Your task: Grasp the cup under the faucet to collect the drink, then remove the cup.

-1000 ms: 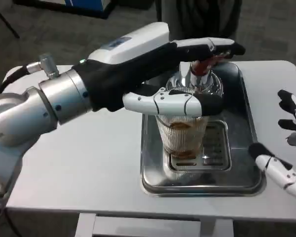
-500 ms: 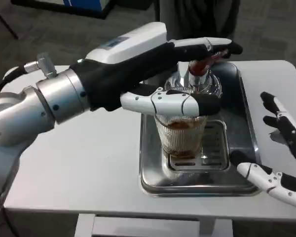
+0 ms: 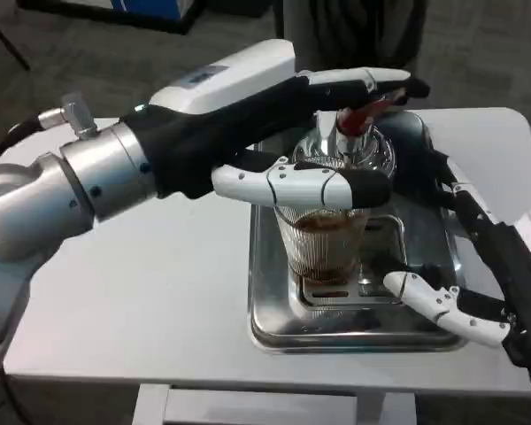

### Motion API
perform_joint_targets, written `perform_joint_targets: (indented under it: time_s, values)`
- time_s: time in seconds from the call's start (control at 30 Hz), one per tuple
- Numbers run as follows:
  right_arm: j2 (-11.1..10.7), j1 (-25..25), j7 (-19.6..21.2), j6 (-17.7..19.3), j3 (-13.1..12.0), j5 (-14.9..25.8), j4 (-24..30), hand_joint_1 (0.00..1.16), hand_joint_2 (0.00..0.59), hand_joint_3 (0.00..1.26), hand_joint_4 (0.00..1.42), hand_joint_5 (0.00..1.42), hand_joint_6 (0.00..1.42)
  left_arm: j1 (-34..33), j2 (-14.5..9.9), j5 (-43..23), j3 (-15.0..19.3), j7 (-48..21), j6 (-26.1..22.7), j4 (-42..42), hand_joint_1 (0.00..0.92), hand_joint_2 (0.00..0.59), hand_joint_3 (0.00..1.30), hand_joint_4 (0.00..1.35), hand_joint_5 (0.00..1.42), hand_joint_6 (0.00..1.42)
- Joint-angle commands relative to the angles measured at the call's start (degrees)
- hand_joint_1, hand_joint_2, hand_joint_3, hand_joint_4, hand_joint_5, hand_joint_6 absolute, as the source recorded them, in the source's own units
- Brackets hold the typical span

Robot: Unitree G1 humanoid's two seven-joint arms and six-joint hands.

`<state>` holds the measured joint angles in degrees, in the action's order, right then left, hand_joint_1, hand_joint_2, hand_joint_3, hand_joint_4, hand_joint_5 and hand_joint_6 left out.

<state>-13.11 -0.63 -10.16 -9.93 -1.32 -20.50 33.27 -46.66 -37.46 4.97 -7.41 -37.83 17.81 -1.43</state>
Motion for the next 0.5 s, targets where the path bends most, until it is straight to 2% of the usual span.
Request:
perform_joint_targets:
  time_s: [0.03,0.5]
  values:
    - [0.5,-0.7,1.1,0.2,0.6,0.4,-0.8,0.57,0.25,0.03,0.02,0.08,0.13,2.5,-1.7,1.7,-1.5,-3.2,-1.0,1.2,0.0,0.103,0.18,0.11,0.22,0.18]
    - [1.1,-2.0,1.8,-0.1,1.1,1.2,-2.0,0.56,0.257,0.04,0.03,0.09,0.13,2.8,-2.0,2.0,-1.5,-3.1,-1.1,0.6,0.0,0.101,0.18,0.11,0.22,0.18]
